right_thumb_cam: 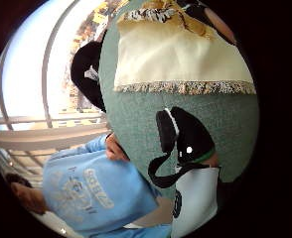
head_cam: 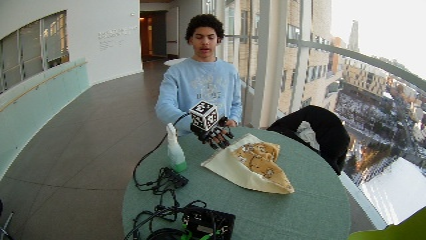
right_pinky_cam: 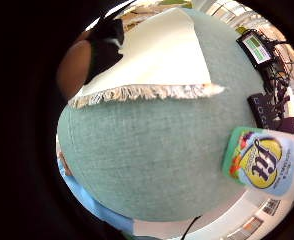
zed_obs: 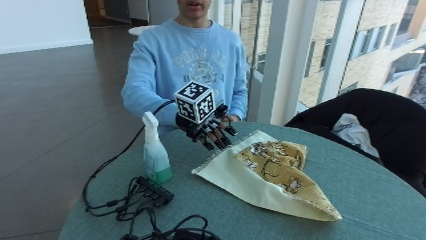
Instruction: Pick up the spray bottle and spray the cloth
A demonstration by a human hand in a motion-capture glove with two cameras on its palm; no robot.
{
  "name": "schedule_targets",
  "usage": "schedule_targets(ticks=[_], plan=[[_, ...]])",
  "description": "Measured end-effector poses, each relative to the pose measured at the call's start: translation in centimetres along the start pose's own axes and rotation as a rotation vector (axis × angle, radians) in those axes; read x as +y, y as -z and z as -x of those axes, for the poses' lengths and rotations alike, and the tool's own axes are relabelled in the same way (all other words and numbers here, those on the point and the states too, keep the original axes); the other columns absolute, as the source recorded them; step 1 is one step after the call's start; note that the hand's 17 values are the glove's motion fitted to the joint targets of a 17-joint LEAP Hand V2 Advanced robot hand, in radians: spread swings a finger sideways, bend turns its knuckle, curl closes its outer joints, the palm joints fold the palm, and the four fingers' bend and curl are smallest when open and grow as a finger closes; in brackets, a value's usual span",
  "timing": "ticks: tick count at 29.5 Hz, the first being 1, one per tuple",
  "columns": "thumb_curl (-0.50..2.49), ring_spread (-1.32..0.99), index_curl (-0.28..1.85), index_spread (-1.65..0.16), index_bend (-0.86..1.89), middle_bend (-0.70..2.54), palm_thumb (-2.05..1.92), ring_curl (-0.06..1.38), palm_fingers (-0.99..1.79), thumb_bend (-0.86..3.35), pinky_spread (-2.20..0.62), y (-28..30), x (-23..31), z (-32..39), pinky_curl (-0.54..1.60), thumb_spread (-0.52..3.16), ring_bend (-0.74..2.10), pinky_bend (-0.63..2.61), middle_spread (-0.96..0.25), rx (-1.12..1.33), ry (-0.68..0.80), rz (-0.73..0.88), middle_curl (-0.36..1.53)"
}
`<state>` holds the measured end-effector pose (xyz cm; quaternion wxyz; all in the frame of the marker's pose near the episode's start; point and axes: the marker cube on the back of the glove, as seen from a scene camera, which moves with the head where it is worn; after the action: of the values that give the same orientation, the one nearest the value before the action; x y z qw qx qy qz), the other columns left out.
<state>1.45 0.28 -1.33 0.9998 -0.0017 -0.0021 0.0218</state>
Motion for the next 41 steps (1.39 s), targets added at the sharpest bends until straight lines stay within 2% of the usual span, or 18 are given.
schedule_targets(ticks=[11, 22, 33, 36, 41], plan=[[0.27, 0.02, 0.23, -0.39, 0.14, 0.29, 0.62, 0.24, 0.5, 0.17, 0.21, 0.5, 2.9, -0.4, 0.29, 1.15, 0.29, 0.38, -0.06, -0.027, -0.008, -0.026, 0.31], [0.29, 0.01, 0.24, -0.39, 0.14, 0.28, 0.65, 0.25, 0.55, 0.11, 0.2, 1.3, 10.5, -2.6, 0.31, 1.17, 0.29, 0.37, -0.06, -0.221, -0.019, -0.208, 0.34], [0.31, 0.01, 0.26, -0.38, 0.14, 0.26, 0.67, 0.27, 0.57, 0.06, 0.19, 3.0, 18.4, -6.9, 0.32, 1.18, 0.28, 0.35, -0.06, -0.455, -0.151, -0.369, 0.35], [0.32, 0.0, 0.26, -0.38, 0.14, 0.25, 0.68, 0.28, 0.58, 0.05, 0.19, 3.7, 19.1, -9.5, 0.32, 1.19, 0.28, 0.35, -0.06, -0.566, -0.186, -0.405, 0.36], [0.33, 0.0, 0.26, -0.38, 0.13, 0.24, 0.69, 0.28, 0.59, 0.03, 0.19, 4.0, 18.0, -14.0, 0.33, 1.18, 0.29, 0.34, -0.06, -0.752, -0.285, -0.556, 0.36]])
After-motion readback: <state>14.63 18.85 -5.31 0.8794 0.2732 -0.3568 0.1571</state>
